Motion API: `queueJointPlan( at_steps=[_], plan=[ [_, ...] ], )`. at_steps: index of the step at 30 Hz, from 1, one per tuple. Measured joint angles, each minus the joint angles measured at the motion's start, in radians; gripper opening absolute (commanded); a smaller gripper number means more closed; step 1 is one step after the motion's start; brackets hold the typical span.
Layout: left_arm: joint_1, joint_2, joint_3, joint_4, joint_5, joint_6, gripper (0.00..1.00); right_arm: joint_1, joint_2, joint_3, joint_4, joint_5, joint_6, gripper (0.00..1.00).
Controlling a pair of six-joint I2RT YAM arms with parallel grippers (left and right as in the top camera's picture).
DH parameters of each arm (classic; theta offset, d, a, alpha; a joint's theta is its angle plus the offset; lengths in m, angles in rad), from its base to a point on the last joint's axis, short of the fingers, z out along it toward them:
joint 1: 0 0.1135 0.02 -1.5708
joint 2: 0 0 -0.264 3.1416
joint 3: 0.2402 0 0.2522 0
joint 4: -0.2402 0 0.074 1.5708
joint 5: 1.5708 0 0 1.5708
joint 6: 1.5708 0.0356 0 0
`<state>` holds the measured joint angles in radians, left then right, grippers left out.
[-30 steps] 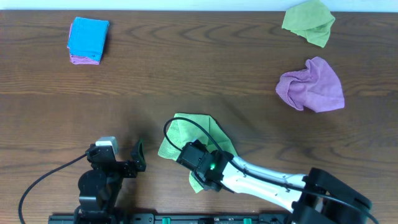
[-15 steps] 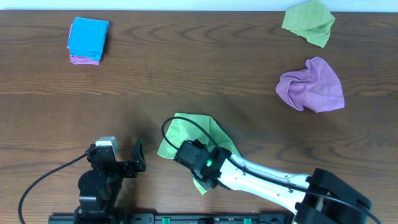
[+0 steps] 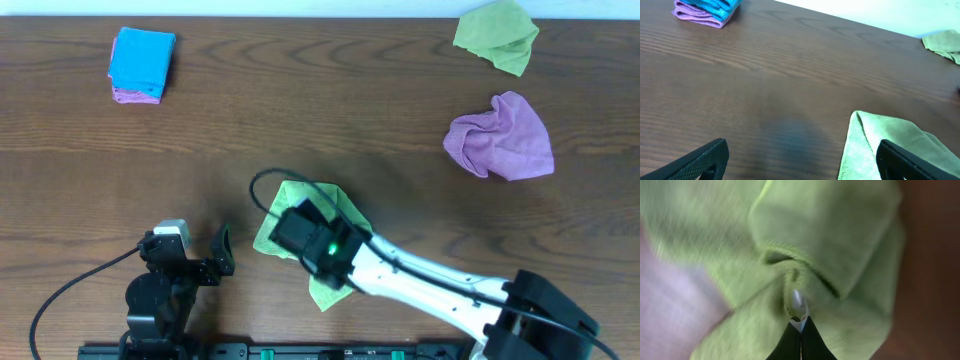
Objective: Fold the cloth
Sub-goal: 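Drag the green cloth with the right gripper to spread it flat, then regrasp the green cloth's top corner with the right gripper and pull it left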
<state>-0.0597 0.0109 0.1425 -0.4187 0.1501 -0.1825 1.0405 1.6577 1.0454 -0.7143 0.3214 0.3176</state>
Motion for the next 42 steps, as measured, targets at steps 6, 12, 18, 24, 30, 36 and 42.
queueJointPlan(
  at_steps=[6, 12, 18, 24, 30, 36, 42],
  plan=[
    [0.000, 0.000, 0.000, 0.000, 0.000, 0.000, 0.95, -0.225, 0.000, 0.054, 0.090, 0.073, -0.021, 0.01],
    [0.000, 0.000, 0.000, 0.000, 0.000, 0.000, 0.95, -0.565, 0.000, 0.055, 0.165, 0.076, -0.005, 0.99],
    [0.000, 0.000, 0.000, 0.000, 0.000, 0.000, 0.96, -0.770, 0.000, 0.058, 0.111, -0.140, 0.016, 0.99],
    [0.000, 0.000, 0.000, 0.000, 0.000, 0.000, 0.95, -0.753, 0.000, 0.059, 0.011, -0.269, -0.038, 0.72],
    [0.000, 0.000, 0.000, 0.000, 0.000, 0.000, 0.95, -0.650, 0.000, 0.059, -0.034, -0.327, -0.076, 0.01],
    [0.000, 0.000, 0.000, 0.000, 0.000, 0.000, 0.95, -0.571, 0.000, 0.059, 0.051, -0.357, -0.074, 0.02],
    [0.000, 0.000, 0.000, 0.000, 0.000, 0.000, 0.95, -0.489, 0.003, 0.063, 0.304, -0.373, -0.075, 0.01]
  ],
)
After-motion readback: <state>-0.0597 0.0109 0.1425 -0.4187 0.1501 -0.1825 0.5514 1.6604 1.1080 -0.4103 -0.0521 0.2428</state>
